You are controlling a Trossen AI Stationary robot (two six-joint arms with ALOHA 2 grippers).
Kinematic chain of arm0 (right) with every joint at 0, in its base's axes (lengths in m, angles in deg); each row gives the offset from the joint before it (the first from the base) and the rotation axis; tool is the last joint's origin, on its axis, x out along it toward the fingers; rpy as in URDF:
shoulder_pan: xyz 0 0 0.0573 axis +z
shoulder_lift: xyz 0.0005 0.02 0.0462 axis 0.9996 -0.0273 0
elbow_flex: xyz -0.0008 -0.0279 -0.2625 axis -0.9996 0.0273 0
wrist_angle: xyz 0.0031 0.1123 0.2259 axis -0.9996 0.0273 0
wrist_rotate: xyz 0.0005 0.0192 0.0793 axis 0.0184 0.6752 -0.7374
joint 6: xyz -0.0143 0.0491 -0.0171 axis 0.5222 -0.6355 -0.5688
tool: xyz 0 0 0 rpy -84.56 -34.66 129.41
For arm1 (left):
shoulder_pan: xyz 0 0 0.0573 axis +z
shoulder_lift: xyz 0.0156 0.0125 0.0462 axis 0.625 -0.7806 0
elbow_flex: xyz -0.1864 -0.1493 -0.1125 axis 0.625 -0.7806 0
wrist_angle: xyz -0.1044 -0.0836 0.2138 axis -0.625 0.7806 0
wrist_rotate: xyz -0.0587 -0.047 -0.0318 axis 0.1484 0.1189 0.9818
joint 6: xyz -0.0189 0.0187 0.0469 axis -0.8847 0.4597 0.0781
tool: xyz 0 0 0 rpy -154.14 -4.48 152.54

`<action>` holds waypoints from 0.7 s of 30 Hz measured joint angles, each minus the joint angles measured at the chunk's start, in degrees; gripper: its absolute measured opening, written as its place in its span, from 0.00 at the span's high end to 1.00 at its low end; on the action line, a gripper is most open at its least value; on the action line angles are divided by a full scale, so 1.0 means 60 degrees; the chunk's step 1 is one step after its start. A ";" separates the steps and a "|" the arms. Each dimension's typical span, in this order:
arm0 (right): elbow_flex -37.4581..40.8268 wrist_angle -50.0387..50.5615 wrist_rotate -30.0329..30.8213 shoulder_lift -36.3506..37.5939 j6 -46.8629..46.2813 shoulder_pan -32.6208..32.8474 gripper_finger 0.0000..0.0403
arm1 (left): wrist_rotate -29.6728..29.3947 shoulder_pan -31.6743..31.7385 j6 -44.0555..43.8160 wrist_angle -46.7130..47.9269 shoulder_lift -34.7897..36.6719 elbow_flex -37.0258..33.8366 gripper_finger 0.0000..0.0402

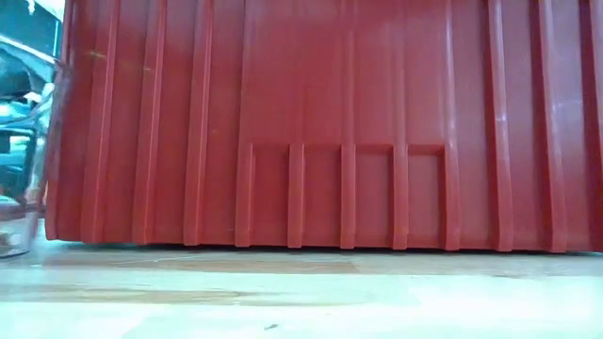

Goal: Sort blocks
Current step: Put the black pen into the bin

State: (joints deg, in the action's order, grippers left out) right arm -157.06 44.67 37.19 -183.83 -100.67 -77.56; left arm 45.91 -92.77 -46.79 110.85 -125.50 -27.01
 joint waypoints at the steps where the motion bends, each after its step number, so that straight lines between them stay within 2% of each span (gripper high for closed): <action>1: 0.0000 0.0000 0.0000 0.0000 0.0032 0.0000 0.68 | -0.0045 0.0050 -0.0076 0.0011 0.0058 -0.0003 0.96; 7: -0.0001 0.0000 0.0000 0.0000 0.0067 0.0000 0.68 | -0.0155 0.0212 -0.0380 0.0861 0.0483 0.0349 0.97; 14: 0.0000 0.0000 -0.0006 0.0000 0.0195 0.0004 0.68 | -0.0191 0.0204 -0.0574 0.1772 0.1715 0.1011 0.97; 21: 0.0000 0.0000 -0.0420 0.0010 0.0389 0.0004 0.68 | 0.1007 0.0201 -0.0227 0.3080 0.3630 0.2370 0.97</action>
State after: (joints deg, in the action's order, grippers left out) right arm -157.06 44.67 34.67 -183.77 -98.33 -77.54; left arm 51.95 -91.57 -48.16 129.33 -103.72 -12.79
